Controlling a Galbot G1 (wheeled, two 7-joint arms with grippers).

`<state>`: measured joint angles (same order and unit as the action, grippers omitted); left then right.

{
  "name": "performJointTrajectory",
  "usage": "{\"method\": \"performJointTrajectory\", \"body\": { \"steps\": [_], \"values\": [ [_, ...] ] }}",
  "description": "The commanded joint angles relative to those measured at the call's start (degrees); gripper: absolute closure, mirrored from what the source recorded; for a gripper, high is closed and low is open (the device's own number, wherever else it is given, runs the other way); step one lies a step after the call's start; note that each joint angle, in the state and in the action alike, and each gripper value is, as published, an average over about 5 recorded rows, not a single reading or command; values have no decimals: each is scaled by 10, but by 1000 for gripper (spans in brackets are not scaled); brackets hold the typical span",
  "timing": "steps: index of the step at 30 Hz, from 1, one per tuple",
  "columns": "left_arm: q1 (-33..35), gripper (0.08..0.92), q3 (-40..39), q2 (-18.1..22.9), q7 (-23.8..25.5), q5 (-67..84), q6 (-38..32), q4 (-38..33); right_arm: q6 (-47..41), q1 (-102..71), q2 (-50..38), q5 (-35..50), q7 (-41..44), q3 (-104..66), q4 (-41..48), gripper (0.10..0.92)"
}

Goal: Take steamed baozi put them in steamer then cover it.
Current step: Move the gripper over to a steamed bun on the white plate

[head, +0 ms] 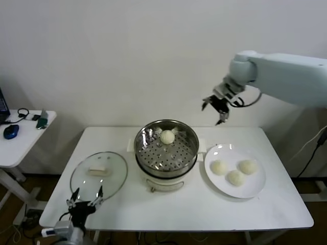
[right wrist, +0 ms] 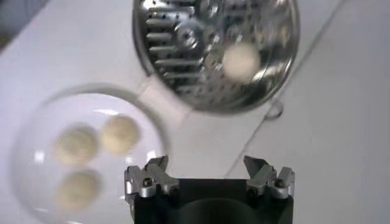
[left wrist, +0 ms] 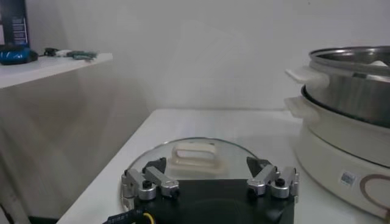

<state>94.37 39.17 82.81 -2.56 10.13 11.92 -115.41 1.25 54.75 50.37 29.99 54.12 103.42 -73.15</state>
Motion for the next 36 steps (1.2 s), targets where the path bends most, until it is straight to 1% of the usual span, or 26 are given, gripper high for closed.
{"method": "performJointTrajectory", "body": {
  "steps": [1,4,7,11,16,23,36],
  "values": [
    [-2,177,1,-1,1,0,1,1,-176,5,-147,86,-43,79,-118,203],
    [-4,177,2,1,1,1,3,1,-209,-73,-165,75,-71,29,-120,203],
    [-5,177,4,2,2,1,5,1,-224,-153,-160,52,-85,-33,-96,203],
    [-3,177,8,4,2,0,6,0,-225,-245,-135,21,-88,-112,-46,203],
    [2,177,13,4,2,0,5,-1,-216,-315,-90,-6,-83,-168,19,203],
    [13,177,15,4,1,0,0,0,-196,-365,-23,-29,-71,-206,108,203],
    [16,177,15,5,-2,0,-6,6,-191,-397,34,-43,-77,-225,165,203]
  ]
}}
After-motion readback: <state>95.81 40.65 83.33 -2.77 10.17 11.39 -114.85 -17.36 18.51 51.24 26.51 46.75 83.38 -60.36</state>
